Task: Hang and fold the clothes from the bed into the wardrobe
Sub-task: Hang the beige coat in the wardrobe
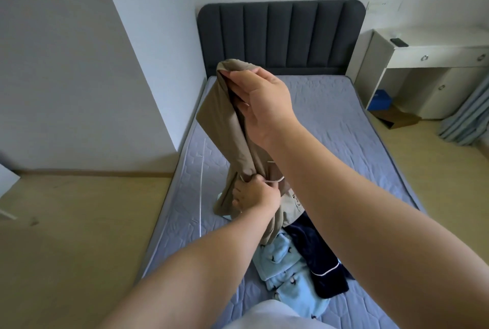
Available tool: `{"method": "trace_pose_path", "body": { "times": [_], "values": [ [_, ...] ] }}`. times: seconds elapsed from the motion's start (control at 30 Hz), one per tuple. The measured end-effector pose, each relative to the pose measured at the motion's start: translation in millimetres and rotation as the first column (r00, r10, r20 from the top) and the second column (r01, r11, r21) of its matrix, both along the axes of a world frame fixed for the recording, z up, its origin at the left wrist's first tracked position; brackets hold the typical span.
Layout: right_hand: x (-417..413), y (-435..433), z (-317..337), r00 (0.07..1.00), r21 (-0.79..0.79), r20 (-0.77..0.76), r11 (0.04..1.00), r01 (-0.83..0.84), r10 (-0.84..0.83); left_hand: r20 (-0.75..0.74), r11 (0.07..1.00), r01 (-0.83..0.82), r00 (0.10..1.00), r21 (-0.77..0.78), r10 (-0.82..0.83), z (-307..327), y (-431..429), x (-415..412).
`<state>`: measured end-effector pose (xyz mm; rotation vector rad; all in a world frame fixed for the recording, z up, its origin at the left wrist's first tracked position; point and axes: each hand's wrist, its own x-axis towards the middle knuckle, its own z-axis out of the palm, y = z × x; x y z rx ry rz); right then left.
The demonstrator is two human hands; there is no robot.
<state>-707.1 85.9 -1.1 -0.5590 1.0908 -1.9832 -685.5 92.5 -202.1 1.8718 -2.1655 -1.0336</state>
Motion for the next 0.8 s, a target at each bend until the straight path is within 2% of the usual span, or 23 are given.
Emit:
{"method": "trace_pose_path", "body": {
  "times": [0.1,0.23,0.33,0.43,0.5,0.6,0.8],
  "values": [
    [-8,6,3,1.0,-0.039,0.008,0.999,0.014,-0.013,0.005,0.999,0.034,0.999,-0.011,-0.034,-9,-22,10],
    [-19,13,6,0.998,-0.014,0.026,0.998,0.054,-0.053,0.037,0.985,0.11,0.994,-0.136,-0.106,-3,-29,26],
    [-14,10,9,0.999,-0.014,-0.005,0.999,0.039,-0.039,0.02,0.954,0.264,0.964,-0.141,-0.264,-8,-16,37],
    [-5,5,16,1.0,-0.031,-0.025,0.999,0.014,-0.015,-0.085,0.921,0.366,0.922,-0.135,-0.378,-19,6,44],
    [0,2,21,1.0,-0.044,-0.013,0.999,0.001,-0.002,-0.012,0.895,0.408,0.909,-0.179,-0.417,-24,15,46],
    [4,2,27,1.0,-0.057,-0.03,0.998,-0.011,0.009,0.117,0.898,0.361,0.932,-0.251,-0.342,-22,16,39],
    [5,3,34,0.999,-0.074,-0.033,0.997,0.003,-0.006,0.129,0.919,0.234,0.971,-0.318,-0.202,-12,1,23]
  ]
}}
